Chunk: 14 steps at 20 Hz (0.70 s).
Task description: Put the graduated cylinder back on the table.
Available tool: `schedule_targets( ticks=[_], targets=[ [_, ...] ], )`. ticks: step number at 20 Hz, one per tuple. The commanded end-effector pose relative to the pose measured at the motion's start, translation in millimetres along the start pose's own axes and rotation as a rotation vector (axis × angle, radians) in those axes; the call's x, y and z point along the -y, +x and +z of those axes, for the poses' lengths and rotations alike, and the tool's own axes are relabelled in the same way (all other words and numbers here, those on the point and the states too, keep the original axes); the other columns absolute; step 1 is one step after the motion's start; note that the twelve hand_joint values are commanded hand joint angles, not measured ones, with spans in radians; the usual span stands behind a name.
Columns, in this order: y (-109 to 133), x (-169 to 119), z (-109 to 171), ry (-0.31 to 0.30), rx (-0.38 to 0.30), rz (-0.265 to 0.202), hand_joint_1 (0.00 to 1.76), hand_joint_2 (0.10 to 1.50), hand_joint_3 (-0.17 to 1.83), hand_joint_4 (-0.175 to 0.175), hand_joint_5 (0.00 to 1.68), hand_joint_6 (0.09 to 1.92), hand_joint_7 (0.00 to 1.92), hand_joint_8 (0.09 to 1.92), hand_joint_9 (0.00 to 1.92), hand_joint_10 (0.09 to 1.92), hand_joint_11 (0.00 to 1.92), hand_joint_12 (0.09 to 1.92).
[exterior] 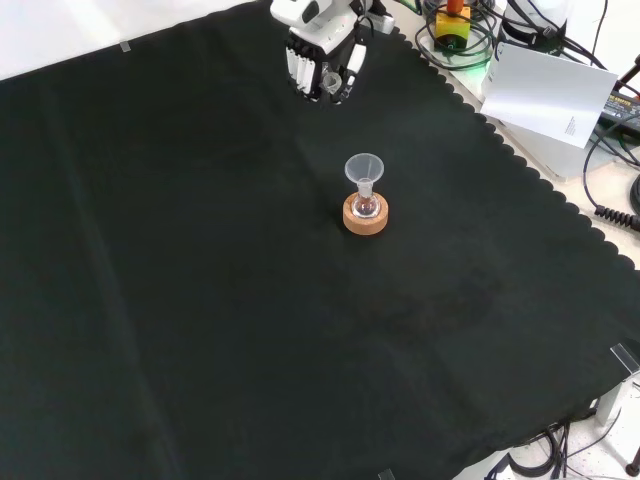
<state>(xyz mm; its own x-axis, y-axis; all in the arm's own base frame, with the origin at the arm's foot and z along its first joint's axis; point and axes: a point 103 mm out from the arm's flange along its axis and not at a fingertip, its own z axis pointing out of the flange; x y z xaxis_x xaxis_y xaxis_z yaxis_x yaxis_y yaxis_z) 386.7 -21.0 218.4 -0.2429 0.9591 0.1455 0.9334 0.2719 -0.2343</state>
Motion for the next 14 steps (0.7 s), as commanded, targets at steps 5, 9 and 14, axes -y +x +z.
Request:
schedule_targets(
  ticks=[5, 9, 14],
  targets=[
    [-7, -15, 4, -0.111, -0.249, -0.039, 1.26, 1.11, 0.0, -0.175, 0.98, 1.0, 1.01, 0.98, 1.46, 0.09, 1.28, 0.71],
    [-9, -31, 1, -0.142, -0.324, -0.049, 1.26, 1.11, 0.0, -0.175, 0.98, 1.0, 1.01, 0.98, 1.46, 0.09, 1.28, 0.71],
    [-13, -58, -6, -0.185, -0.379, -0.059, 1.26, 1.11, 0.0, -0.175, 0.98, 1.0, 1.01, 0.98, 1.45, 0.09, 1.28, 0.71]
  ],
)
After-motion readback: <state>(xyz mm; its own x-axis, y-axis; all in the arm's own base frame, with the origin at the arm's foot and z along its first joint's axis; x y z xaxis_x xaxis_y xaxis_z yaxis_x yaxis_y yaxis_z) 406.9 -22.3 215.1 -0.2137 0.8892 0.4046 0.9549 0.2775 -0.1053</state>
